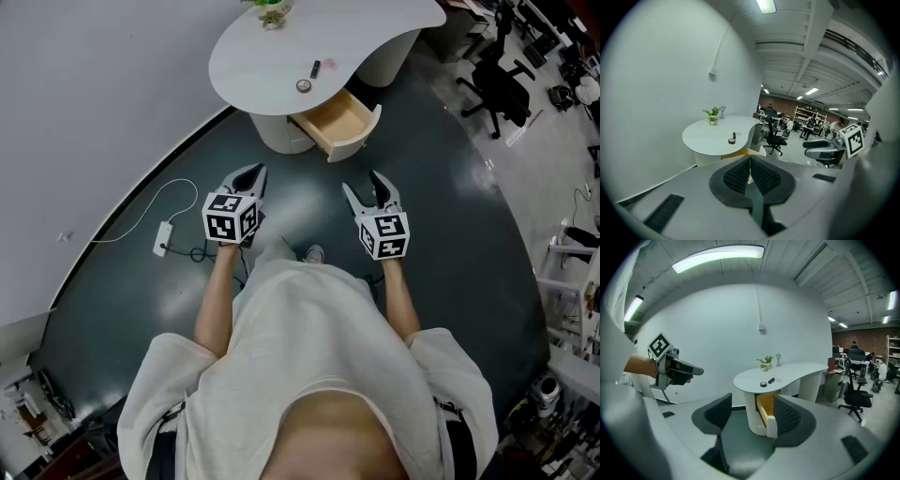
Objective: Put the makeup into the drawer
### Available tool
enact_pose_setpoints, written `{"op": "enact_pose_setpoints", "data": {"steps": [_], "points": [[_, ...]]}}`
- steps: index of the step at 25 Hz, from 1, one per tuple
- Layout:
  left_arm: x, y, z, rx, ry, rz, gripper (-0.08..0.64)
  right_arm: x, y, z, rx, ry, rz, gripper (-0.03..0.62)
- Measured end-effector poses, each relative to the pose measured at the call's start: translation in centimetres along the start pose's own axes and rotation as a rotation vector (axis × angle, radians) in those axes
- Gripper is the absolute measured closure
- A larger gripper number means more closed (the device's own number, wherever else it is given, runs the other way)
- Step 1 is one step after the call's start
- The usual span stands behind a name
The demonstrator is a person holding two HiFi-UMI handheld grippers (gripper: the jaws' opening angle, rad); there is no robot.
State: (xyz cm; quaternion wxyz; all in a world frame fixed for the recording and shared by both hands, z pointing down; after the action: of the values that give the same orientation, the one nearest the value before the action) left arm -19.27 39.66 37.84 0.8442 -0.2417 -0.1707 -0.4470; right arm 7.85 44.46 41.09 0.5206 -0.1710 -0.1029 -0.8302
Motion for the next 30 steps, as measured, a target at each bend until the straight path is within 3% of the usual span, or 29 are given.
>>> {"op": "enact_pose_setpoints", "data": {"steps": [12,30], "points": [[5.2,-3.8,-1.4,-0.033,0.0,0.009,0.549,6.1,2.0,-0.3,-0.025,-0.047,0.005,0.364],[21.6,-17.3,-13.2,-0.042,-0.079,0.147,0.549,25.6,7.1,-7.7,-0.046,-0.173,0.051,0.359]]}}
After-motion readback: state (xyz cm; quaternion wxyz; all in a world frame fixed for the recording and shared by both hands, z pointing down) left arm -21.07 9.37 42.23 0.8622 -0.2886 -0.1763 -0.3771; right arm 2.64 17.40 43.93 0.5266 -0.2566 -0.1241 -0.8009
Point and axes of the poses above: the fingertips, and each gripper's own axes: x forward along the fingers, y to its right, z out of its underside, the point moved 7 cm from there along -x, backward along the fingers, and after that the axes turned 5 degrees about -x, right-handed, at the moved point
